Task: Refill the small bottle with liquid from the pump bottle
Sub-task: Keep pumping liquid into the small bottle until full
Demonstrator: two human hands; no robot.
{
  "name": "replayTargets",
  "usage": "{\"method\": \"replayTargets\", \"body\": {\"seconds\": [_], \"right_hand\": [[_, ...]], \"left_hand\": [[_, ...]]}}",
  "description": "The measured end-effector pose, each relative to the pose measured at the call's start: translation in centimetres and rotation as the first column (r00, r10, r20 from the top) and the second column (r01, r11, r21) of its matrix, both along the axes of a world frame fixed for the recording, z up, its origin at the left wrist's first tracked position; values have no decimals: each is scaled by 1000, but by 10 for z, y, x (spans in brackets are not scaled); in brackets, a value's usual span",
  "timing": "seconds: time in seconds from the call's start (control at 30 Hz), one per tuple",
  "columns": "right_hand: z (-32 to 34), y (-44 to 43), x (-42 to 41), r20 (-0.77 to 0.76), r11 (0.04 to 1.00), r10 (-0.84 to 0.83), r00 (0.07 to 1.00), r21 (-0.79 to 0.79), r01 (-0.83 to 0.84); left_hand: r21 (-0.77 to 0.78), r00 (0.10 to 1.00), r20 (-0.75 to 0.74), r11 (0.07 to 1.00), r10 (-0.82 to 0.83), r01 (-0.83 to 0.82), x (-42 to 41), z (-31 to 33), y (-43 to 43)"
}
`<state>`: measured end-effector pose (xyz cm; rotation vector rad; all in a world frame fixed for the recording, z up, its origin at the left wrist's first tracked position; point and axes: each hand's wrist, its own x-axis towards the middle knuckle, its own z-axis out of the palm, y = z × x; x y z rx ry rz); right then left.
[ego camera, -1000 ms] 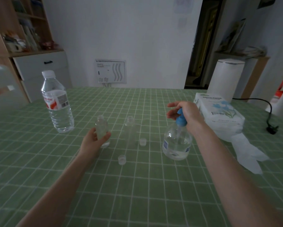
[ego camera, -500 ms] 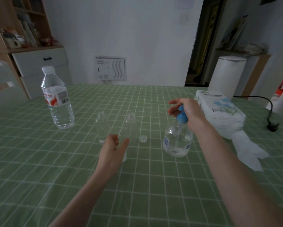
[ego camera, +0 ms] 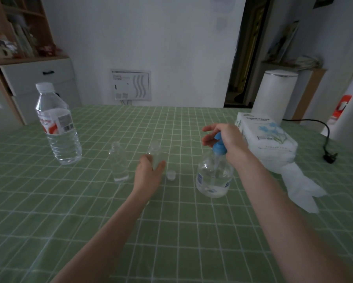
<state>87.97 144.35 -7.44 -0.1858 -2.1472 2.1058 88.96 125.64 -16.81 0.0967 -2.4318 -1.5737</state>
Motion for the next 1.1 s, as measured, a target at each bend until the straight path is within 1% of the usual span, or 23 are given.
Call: {"method": "replayTargets", "body": {"seconds": [0.07, 0.2, 0.33, 0.43, 0.53, 0.7, 0.77, 0.9, 1.03, 1.1], "right_hand": [[0, 0, 0, 1, 1000, 4, 1000, 22, -4], [1, 2, 0, 6, 1000, 4, 1000, 0, -4], [2, 3, 0, 32, 998, 11, 999, 56, -13], [3, 3, -1, 45, 999, 15, 999, 51, -17], [4, 3, -2, 50, 997, 35, 998, 65, -38], [6, 3, 1, 34, 997, 33, 999, 73, -35], [5, 4, 3, 33, 995, 48, 998, 80, -50], [5, 5, 4, 6, 987, 57, 998, 148, -58], [6, 5, 5, 7, 986, 73, 997, 147, -74], [10, 7, 3, 19, 975, 86, 996, 206, -88]], "left_hand": [[28, 999, -22, 999, -23, 24, 2, 2, 0], [89, 995, -72, 993, -68, 74, 13, 12, 1], [140, 981, -115, 976, -154, 169, 31, 19, 10], [189, 957, -119, 940, -266, 285, 41, 23, 25], [190, 916, -121, 896, -384, 401, 45, 23, 41], [225, 851, -71, 823, -520, 522, 44, 25, 54], [231, 836, -73, 806, -544, 545, 42, 27, 56], [247, 820, -83, 785, -567, 568, 41, 33, 57], [261, 816, -103, 777, -568, 574, 40, 37, 58], [275, 816, -116, 771, -566, 574, 41, 37, 58]]}}
